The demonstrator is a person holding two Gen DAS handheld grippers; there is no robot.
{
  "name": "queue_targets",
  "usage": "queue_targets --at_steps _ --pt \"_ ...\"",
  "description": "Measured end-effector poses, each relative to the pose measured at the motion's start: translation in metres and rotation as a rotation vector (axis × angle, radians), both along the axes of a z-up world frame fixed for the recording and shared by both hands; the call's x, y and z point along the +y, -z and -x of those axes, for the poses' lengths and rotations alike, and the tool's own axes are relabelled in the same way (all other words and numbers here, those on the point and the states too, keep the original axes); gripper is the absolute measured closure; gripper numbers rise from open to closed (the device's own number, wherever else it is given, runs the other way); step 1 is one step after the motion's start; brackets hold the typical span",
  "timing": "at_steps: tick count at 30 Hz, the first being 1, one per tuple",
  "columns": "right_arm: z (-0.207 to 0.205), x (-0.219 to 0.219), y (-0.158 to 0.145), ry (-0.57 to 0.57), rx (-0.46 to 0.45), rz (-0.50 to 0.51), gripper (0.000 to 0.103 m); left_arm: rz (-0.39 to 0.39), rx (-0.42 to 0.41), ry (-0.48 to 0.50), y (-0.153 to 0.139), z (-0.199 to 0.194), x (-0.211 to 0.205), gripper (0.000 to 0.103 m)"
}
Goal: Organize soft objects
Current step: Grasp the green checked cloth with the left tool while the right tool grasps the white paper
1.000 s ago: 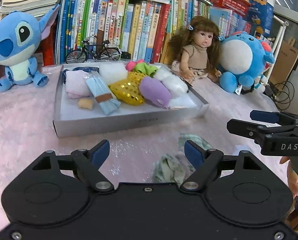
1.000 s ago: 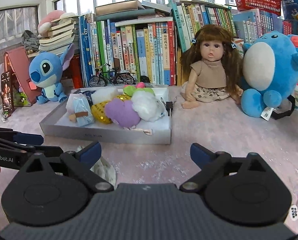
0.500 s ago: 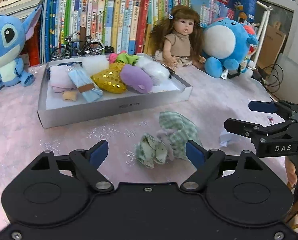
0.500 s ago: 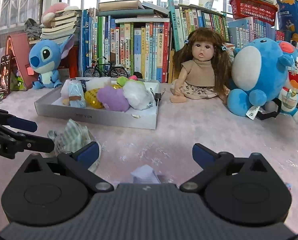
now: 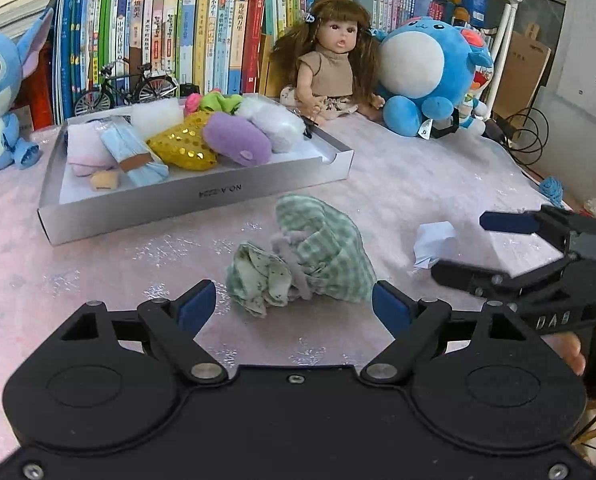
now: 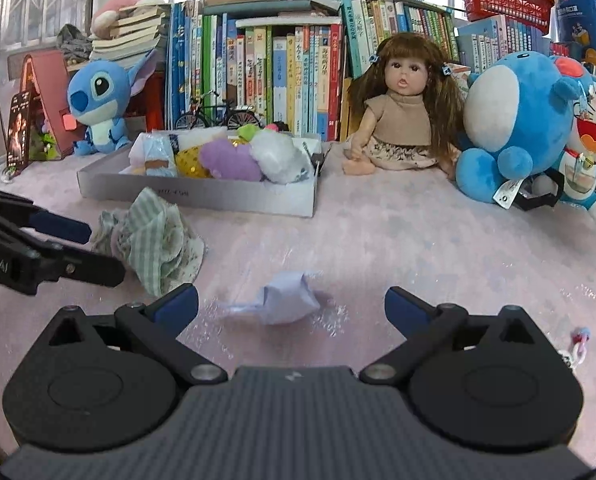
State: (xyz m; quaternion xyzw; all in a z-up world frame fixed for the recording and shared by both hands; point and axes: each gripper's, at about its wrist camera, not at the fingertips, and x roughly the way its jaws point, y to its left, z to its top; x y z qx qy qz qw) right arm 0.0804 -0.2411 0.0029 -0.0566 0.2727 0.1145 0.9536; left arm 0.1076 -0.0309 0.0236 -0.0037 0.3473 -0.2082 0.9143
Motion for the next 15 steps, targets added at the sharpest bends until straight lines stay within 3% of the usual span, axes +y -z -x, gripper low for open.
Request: queue_targets --at_steps 15 --pt "-0.005 0.018 0.012 -0.030 0.002 0.078 0.003 0.055 0.041 -0.069 0.010 -0.016 -0.011 0.018"
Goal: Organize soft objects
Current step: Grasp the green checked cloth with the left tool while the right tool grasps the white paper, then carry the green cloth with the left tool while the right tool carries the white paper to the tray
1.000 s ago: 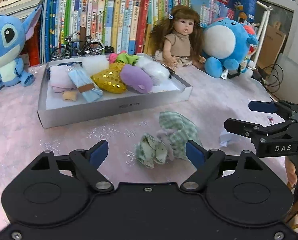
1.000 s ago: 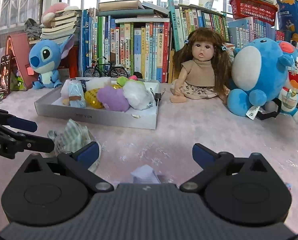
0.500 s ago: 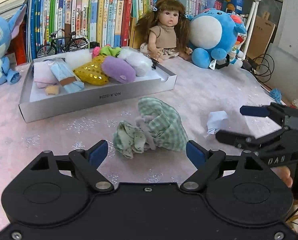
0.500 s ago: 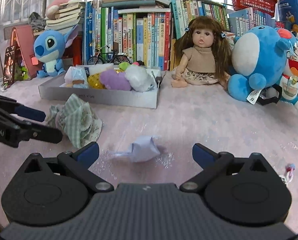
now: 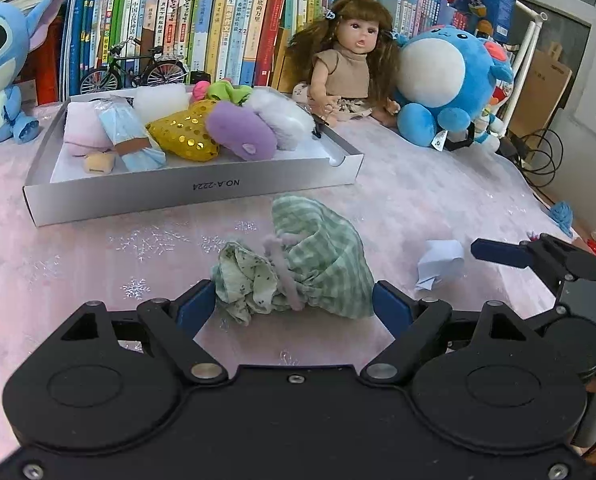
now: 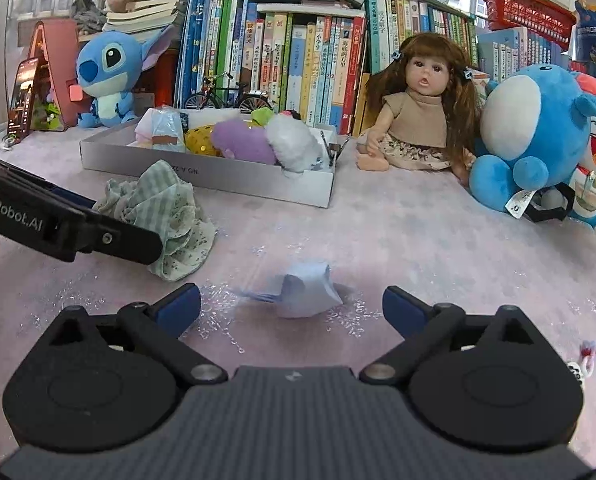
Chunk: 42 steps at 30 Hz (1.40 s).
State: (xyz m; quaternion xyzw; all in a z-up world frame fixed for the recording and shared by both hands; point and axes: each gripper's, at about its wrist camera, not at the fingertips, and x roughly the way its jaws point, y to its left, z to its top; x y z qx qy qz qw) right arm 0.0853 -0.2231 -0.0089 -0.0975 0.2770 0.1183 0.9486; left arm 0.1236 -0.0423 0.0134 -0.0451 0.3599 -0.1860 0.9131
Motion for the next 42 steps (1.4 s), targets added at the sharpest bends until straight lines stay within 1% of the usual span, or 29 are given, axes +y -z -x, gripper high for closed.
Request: queue_targets --at_steps 7,12,19,21,23,24,27,30,31,32,34,38,42 --pt "0.000 0.001 0.001 -0.008 0.000 0.000 0.007 0.006 -0.004 -0.017 0.001 -0.002 -0.002 0.017" --pt "-0.001 0.003 0.002 -0.015 0.002 0.003 0.009 0.015 -0.008 -0.065 0.002 -0.006 -0.010 0.015" --pt "-0.002 0.002 0.002 -0.021 0.011 -0.009 0.013 -0.056 -0.012 -0.096 0.006 -0.012 -0.027 0.016" --pt "-0.002 0.001 0.002 -0.021 0.015 -0.014 0.014 -0.067 -0.012 -0.095 0.008 -0.013 -0.028 0.022" --pt "-0.003 0.001 0.002 -0.019 0.017 -0.021 0.016 -0.073 -0.017 -0.094 0.009 -0.013 -0.028 0.025" --pt "-0.003 0.000 0.002 -0.019 0.018 -0.024 0.017 -0.079 -0.020 -0.096 0.009 -0.012 -0.028 0.029" --pt "-0.003 -0.001 0.002 -0.015 0.018 -0.033 0.020 -0.080 -0.032 -0.087 0.009 -0.010 -0.026 0.039" --pt "-0.004 -0.002 0.002 -0.008 0.018 -0.043 0.025 -0.071 -0.034 -0.091 0.008 -0.010 -0.023 0.044" --pt "-0.004 -0.001 0.001 -0.006 0.018 -0.045 0.032 -0.064 -0.031 -0.094 0.007 -0.011 -0.021 0.045" --pt "-0.004 -0.001 0.001 -0.002 0.015 -0.046 0.037 -0.055 -0.026 -0.096 0.007 -0.011 -0.019 0.046" --pt "-0.003 0.001 0.000 0.004 0.008 -0.045 0.041 -0.047 -0.023 -0.099 0.005 -0.011 -0.017 0.047" --pt "-0.003 0.001 -0.004 0.004 -0.006 -0.043 0.043 -0.061 -0.044 -0.096 0.001 -0.007 -0.015 0.047" --pt "-0.003 0.001 -0.010 0.012 -0.022 -0.047 0.044 -0.068 -0.062 -0.099 -0.004 -0.005 -0.012 0.047"
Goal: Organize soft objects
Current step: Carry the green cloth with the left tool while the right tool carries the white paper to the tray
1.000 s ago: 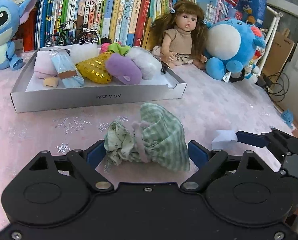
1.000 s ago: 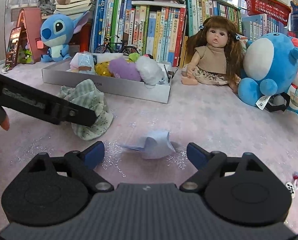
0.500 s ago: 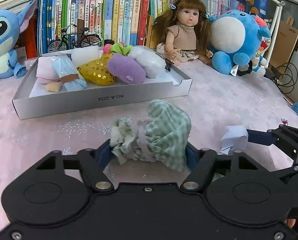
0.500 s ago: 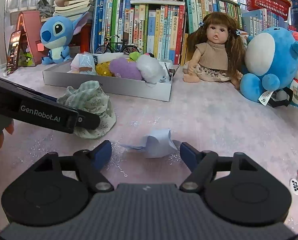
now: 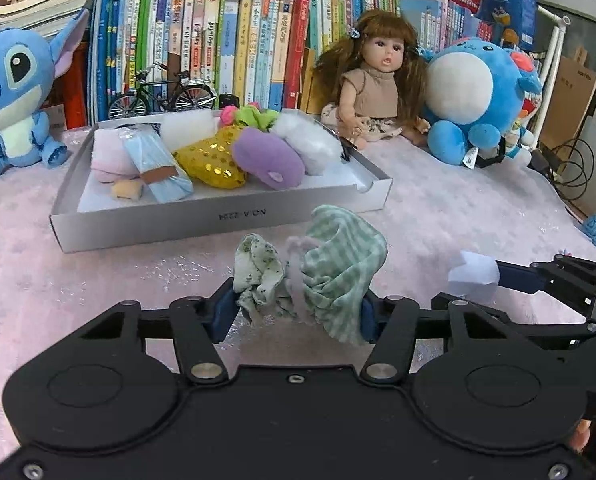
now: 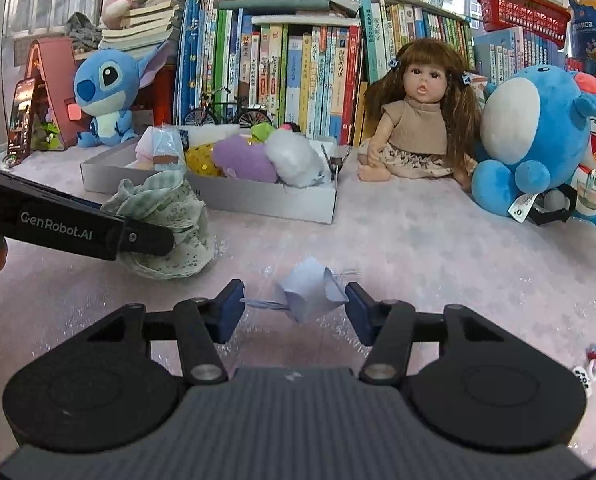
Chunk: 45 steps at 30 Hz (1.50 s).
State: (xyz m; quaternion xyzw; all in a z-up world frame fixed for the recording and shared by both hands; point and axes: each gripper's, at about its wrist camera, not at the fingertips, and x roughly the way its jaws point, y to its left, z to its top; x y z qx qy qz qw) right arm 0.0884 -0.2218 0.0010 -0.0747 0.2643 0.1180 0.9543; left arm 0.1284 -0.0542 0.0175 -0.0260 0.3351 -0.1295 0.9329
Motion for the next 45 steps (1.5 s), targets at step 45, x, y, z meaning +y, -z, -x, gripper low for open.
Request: queue_targets --at_steps 45 --pt "-0.106 0.051 -0.048 0.027 0.051 -0.066 0.044 0.026 -0.046 -0.228 -0.034 -0.068 0.100 0.047"
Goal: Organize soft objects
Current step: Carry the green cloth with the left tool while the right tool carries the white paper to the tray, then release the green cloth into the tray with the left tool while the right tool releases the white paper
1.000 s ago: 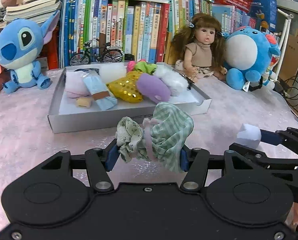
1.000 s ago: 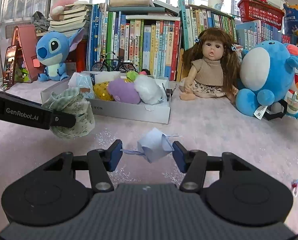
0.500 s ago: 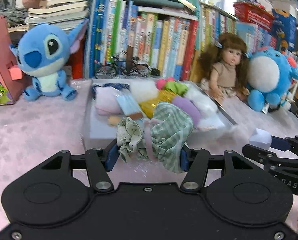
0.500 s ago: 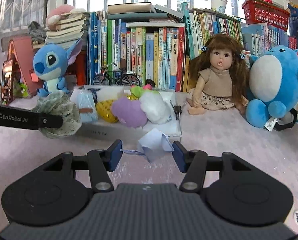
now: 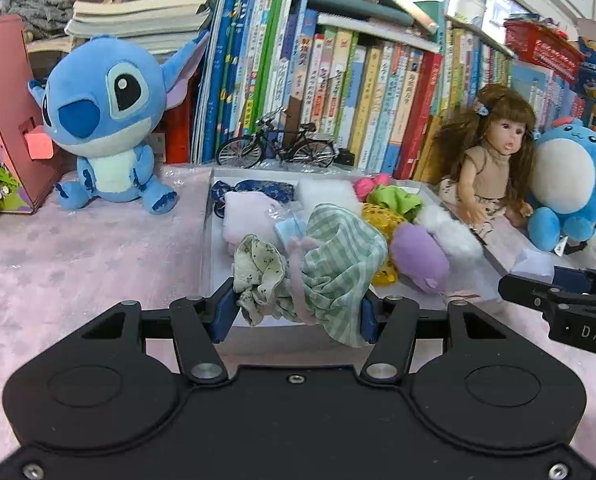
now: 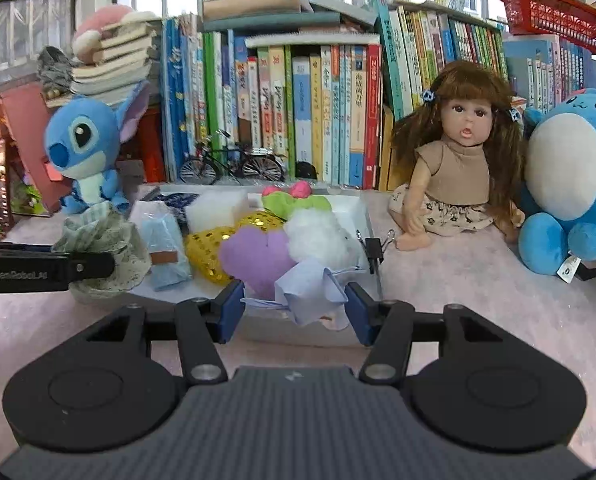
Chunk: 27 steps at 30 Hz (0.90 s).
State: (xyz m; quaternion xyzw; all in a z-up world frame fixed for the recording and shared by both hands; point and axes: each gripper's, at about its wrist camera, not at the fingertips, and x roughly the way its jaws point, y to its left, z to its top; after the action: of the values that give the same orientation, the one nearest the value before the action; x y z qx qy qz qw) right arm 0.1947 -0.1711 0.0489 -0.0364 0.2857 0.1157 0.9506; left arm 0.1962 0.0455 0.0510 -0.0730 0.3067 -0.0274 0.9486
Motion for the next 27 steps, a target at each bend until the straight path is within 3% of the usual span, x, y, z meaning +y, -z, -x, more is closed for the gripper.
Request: queue_targets --at_steps 14,27 --pt "-0.058 0.000 0.016 0.067 0.145 -0.032 0.044 0.060 0.090 -0.082 0.021 -0.043 0.023 0.047" --pt "-0.080 0.004 0.028 0.093 0.190 -0.081 0.044 0.042 0.068 -0.124 0.032 -0.069 0.021 0.047"
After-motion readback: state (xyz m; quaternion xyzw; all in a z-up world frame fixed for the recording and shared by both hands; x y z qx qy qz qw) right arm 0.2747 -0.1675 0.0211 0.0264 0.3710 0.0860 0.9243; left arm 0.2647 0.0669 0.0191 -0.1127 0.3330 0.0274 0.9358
